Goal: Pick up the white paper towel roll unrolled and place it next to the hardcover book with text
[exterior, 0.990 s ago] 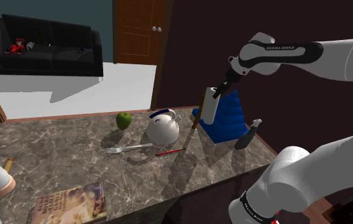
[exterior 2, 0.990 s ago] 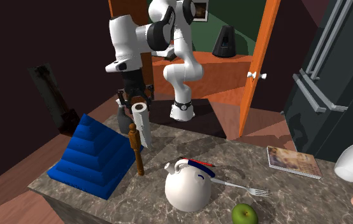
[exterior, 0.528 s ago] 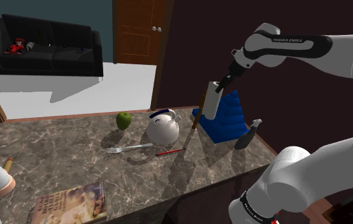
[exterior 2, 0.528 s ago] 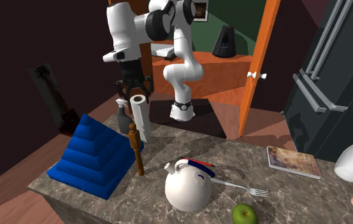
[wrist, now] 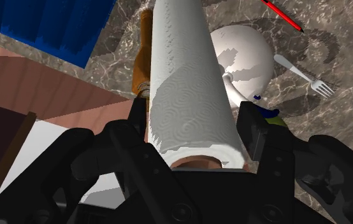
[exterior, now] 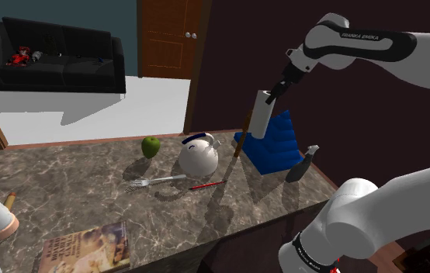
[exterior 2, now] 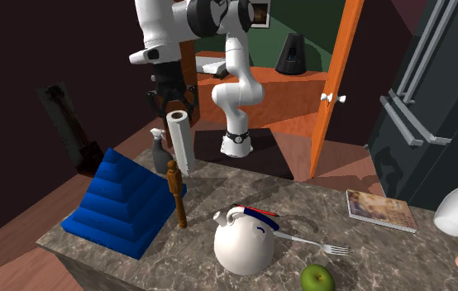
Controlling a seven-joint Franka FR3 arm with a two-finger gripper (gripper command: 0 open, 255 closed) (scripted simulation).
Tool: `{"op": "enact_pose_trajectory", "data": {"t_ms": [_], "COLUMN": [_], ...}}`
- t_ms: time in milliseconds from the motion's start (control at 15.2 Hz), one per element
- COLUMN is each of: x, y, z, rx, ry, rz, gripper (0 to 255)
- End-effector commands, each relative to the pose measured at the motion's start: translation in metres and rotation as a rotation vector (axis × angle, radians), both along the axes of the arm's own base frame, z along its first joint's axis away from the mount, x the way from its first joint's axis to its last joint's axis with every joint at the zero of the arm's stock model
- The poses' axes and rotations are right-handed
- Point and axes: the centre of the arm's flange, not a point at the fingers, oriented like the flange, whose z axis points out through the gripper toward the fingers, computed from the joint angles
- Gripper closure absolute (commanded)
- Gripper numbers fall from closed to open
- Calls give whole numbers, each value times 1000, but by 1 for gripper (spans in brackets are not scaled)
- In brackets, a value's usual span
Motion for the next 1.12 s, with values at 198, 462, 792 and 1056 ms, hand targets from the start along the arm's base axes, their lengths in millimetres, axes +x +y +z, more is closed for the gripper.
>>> {"op": "enact_pose_trajectory", "data": {"t_ms": [198,462,792,1056], "x": [0,0,0,1], "y": [0,0,0,53], "z": [28,49,74,74], "rx": [0,0,0,0], "ry": [0,0,0,0], "rz": [0,0,0,0], "gripper": [255,255,255,255]}}
